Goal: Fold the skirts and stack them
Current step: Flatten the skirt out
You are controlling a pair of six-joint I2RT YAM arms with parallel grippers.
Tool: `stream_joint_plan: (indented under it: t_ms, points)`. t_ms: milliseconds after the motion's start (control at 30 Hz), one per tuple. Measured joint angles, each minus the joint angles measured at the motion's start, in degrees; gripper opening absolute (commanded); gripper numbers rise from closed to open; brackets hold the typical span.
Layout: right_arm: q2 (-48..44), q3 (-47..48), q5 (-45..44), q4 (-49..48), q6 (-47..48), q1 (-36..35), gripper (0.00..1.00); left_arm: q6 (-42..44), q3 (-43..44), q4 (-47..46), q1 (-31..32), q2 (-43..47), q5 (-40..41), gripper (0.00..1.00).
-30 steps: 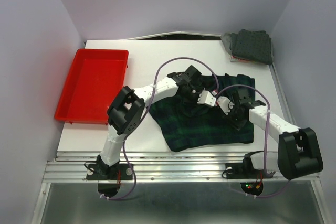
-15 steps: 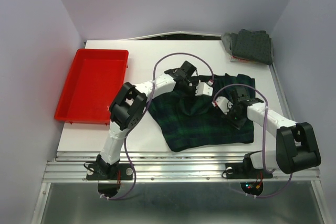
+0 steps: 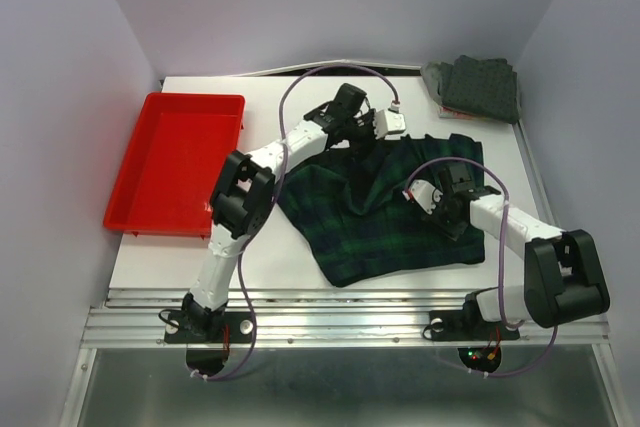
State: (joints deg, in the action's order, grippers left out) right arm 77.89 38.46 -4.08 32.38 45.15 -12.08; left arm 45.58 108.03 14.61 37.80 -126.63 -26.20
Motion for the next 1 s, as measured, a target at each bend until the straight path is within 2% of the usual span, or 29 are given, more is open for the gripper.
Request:
stream_joint_plan:
  t_ms: [33, 133, 167, 300, 400, 500, 600, 700, 800, 933, 1000]
  points:
    - [0.00, -0.04, 0.00, -0.48, 0.15, 0.00, 0.45, -0.94, 1.27, -0.26, -0.02, -0.94, 0.31, 0.00]
    - [0.13, -0.04, 0.00, -1.88, 0.37, 0.00, 0.46, -2.89, 5.77, -1.20, -0.02, -4.96, 1.40, 0.31]
    - [0.17, -0.04, 0.02, -2.29, 0.44, 0.00, 0.46, -3.43, 6.97, -1.62, -0.04, -6.29, 1.64, 0.46]
    - [0.79, 0.09, 0.13, -2.45, 0.50, 0.00, 0.46, -5.79, 13.09, -3.76, -0.61, -11.87, 4.42, 0.59]
    - [1.22, 0.76, 0.26, -1.88, 0.46, 0.00, 0.47, -9.14, 24.22, -3.74, -1.31, -18.05, 8.22, 0.60]
    - [2.01, 2.03, 0.26, -0.70, 0.26, 0.00, 0.47, -11.37, 27.39, -3.17, -2.40, -18.78, 10.29, 0.60]
    - [2.12, 2.29, 0.59, -0.28, 0.09, 0.04, 0.47, -10.91, 20.00, -0.68, -3.76, -12.26, 7.21, 0.60]
    - [2.14, 2.38, 0.76, -0.17, -0.22, 0.04, 0.47, -6.99, 12.17, 6.56, -5.01, -2.75, 3.02, 0.60]
    - [2.27, 2.64, 0.98, 0.15, -0.70, 0.09, 0.48, -2.67, 9.64, 16.33, -6.14, 4.90, -1.14, 0.67]
    - [2.84, 3.26, 0.92, 0.70, -1.49, 0.11, 0.47, 0.37, 6.82, 23.28, -5.60, 9.18, -5.57, 0.69]
    - [2.86, 3.43, 1.05, 1.05, -1.99, 0.11, 0.47, 0.72, 3.89, 24.57, -5.09, 9.07, -6.21, 0.64]
